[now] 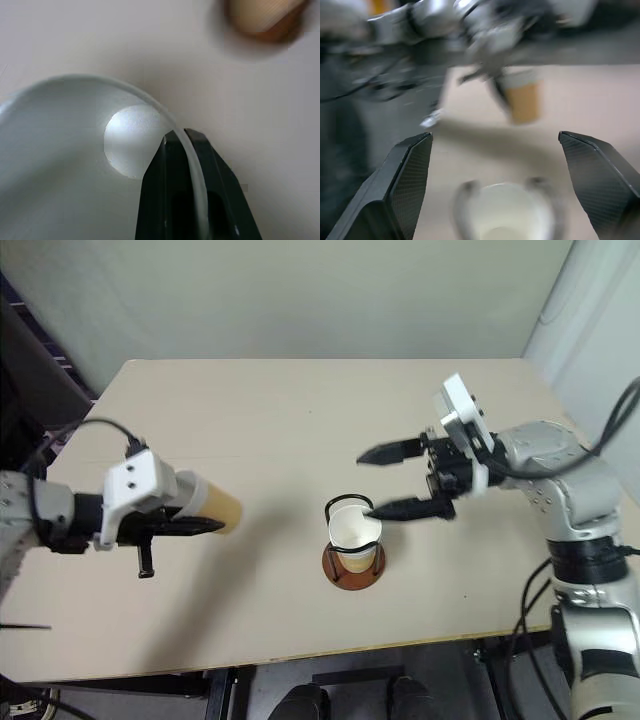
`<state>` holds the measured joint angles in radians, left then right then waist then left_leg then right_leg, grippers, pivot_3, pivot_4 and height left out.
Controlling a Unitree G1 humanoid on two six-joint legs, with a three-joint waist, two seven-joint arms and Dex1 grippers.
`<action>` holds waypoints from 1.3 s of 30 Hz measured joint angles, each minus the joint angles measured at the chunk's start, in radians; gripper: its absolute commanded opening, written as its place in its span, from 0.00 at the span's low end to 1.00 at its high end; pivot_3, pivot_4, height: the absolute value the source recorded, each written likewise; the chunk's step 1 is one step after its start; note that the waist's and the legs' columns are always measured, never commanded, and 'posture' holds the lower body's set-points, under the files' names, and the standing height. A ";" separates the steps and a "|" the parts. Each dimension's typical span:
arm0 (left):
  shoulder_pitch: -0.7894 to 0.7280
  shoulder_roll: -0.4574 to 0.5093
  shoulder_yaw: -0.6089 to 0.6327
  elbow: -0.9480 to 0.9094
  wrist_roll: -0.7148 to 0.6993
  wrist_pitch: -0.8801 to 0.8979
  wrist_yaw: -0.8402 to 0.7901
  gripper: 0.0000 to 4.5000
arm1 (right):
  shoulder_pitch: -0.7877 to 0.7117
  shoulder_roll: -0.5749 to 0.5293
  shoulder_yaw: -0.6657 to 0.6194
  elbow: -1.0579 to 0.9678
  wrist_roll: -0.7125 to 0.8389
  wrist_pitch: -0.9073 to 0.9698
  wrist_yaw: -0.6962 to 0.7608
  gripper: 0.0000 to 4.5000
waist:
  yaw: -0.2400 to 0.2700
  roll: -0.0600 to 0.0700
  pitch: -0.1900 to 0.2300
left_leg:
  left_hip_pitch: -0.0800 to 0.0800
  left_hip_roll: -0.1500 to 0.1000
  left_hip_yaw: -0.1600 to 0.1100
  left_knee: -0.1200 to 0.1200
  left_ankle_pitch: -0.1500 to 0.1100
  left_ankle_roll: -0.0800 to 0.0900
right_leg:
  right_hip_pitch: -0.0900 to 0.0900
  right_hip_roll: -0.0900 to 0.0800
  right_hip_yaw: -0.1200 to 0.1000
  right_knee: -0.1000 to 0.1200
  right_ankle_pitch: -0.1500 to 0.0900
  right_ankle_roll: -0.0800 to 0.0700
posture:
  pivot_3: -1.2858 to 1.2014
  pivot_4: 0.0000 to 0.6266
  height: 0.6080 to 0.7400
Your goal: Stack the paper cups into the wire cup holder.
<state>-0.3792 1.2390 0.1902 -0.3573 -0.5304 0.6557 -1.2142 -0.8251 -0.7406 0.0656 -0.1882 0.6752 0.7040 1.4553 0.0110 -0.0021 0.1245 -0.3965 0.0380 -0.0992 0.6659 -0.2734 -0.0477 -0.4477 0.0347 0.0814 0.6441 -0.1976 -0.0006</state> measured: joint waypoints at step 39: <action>-0.589 -0.453 -0.571 0.227 0.307 -0.294 -0.279 0.01 | 0.102 -0.183 -0.004 0.057 -0.167 -0.184 0.015 0.93 | 0.000 0.001 0.000 | 0.001 -0.003 0.001 0.010 -0.005 0.021 | 0.013 -0.005 0.003 -0.015 0.008 0.023 | 0.52 0.24 1.00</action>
<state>-0.9678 0.7860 -0.3812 -0.1302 -0.2239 0.3615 -1.4930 -0.7235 -0.9238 0.0612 -0.1311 0.5079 0.5195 1.4699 0.0110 -0.0012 0.1248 -0.3956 0.0355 -0.0987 0.6756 -0.2782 -0.0266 -0.4347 0.0296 0.0842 0.6289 -0.1891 0.0224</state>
